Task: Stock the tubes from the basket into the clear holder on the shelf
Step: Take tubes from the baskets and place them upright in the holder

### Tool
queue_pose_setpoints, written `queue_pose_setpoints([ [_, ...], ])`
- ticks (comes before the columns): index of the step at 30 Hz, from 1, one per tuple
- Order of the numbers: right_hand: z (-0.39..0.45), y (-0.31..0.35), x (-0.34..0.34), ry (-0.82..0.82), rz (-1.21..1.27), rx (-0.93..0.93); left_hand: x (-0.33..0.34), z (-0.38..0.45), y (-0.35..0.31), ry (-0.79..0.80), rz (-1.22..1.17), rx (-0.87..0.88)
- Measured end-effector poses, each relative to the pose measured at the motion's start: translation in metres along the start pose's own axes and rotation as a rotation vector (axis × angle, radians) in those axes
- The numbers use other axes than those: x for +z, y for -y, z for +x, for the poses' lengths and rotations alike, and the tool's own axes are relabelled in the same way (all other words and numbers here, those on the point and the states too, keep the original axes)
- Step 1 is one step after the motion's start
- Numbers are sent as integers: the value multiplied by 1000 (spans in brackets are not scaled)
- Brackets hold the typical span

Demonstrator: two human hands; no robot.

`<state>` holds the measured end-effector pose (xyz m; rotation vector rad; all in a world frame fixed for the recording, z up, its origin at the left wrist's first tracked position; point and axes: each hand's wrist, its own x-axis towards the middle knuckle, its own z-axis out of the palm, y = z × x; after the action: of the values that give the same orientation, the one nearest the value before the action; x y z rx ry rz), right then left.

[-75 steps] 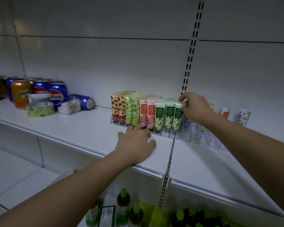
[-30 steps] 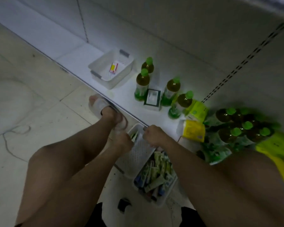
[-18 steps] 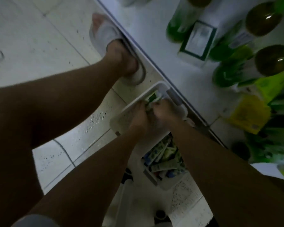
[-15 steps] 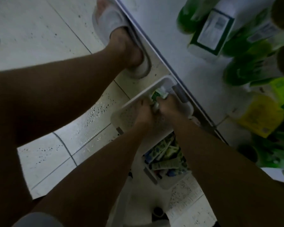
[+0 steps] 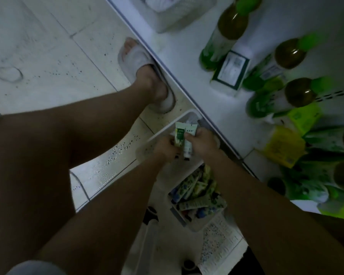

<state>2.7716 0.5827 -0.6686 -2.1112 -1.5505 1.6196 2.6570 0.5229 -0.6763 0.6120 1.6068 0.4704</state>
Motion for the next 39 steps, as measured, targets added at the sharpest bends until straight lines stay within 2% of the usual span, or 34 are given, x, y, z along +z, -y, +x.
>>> queue_pose_setpoints([
  [5, -51, 44, -38, -26, 107, -49, -25, -53, -52, 3, -28, 221],
  [10, -108, 77, -80, -15, 138, -19, -40, -109, -99, 13, -63, 324],
  [15, -173, 101, -120, -133, 153, -256, -42, -168, -150, -28, -73, 495],
  [19, -229, 120, -153, -114, 109, -369, -43, -218, -190, -8, -9, 674],
  [23, -279, 140, -186, -175, 48, -475, -46, -271, -232, -28, 78, 838],
  [29, -353, 169, -236, -295, 148, -743, -46, -343, -299, -7, 140, 1039],
  [34, -413, 184, -289, -426, 169, -879, -31, -397, -357, 15, 133, 1192],
  [39, -446, 190, -327, -556, -28, -936, -8, -427, -397, 79, 184, 1261],
])
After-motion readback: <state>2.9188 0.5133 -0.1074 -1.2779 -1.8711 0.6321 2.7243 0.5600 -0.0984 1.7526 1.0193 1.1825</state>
